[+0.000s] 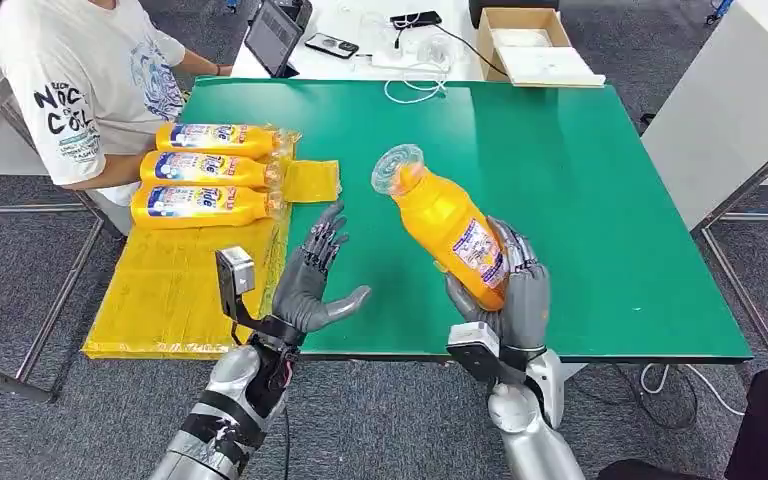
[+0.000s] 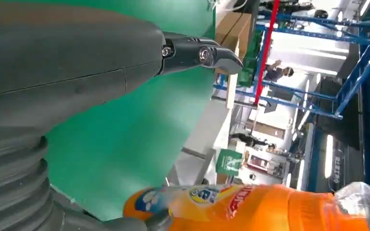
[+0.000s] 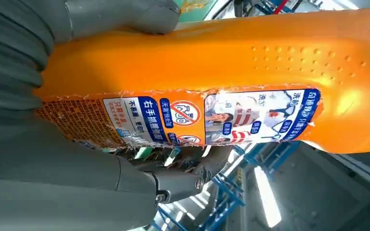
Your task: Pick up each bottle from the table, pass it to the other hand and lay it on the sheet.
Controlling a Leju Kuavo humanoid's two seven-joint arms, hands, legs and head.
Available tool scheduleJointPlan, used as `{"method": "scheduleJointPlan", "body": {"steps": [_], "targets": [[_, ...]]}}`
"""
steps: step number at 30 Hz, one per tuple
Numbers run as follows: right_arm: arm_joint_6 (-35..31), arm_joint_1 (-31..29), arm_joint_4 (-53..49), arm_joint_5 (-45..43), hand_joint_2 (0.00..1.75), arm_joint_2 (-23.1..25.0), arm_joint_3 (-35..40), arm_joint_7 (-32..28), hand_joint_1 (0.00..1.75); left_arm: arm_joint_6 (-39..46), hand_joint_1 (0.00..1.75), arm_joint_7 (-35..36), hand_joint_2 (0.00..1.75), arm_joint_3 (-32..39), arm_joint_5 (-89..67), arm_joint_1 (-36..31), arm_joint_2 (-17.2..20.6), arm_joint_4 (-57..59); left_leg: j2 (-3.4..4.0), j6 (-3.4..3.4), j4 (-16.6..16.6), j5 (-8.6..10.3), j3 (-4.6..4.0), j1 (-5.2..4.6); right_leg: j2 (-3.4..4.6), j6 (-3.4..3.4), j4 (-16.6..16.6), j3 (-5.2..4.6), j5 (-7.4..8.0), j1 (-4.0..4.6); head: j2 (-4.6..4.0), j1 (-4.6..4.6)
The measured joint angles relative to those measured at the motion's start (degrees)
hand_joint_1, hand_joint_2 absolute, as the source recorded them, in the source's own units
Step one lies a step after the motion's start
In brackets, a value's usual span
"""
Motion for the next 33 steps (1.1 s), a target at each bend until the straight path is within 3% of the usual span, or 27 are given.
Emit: {"method": "scheduleJointPlan", "body": {"steps": [10,18,33], "targets": [[-1.62,-4.10,8.51,2.03,1.75,2.25,4.94,-0.72,1.75,-7.17,0.00,2.12,1.75,-3.41,6.82,0.19,0.07,1.31,0.04,-0.01,0.00,0.00,0.01,0.02,0.01,0.00,0.01,-0.03,0.00,0.03,0.00,-0.02],[-1.05,-8.75,19.74,3.19,1.75,4.70,9.60,-0.48,1.75,-7.43,0.00,1.33,1.75,-4.76,8.46,0.48,0.20,3.74,0.06,-0.01,0.00,0.01,0.01,0.02,0.02,0.00,0.01,-0.05,0.00,0.03,0.00,-0.04],[-0.72,-10.55,29.57,2.95,1.75,7.30,14.27,-0.35,1.75,-3.43,0.00,1.09,1.75,-4.07,9.07,0.52,0.63,6.43,0.09,-0.01,0.00,0.01,0.00,0.04,0.03,-0.01,0.01,-0.11,0.00,0.04,0.00,-0.02]]}}
